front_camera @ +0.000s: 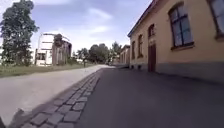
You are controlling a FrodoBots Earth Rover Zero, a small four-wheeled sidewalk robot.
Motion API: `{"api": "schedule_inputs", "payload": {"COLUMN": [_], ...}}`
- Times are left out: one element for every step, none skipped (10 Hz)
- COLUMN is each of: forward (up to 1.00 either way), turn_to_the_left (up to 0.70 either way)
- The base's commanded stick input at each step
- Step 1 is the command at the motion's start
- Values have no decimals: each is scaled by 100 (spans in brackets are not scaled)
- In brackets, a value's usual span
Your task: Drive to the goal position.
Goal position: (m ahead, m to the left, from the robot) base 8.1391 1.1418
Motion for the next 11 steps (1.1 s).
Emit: {"api": "schedule_inputs", "payload": {"forward": [70, 70, 70, 70, 70, 70, 70, 70, 70, 70, 70], "turn_to_the_left": [0, 0, 0, 0, 0, 0, 0, 0, 0, 0, 0]}}
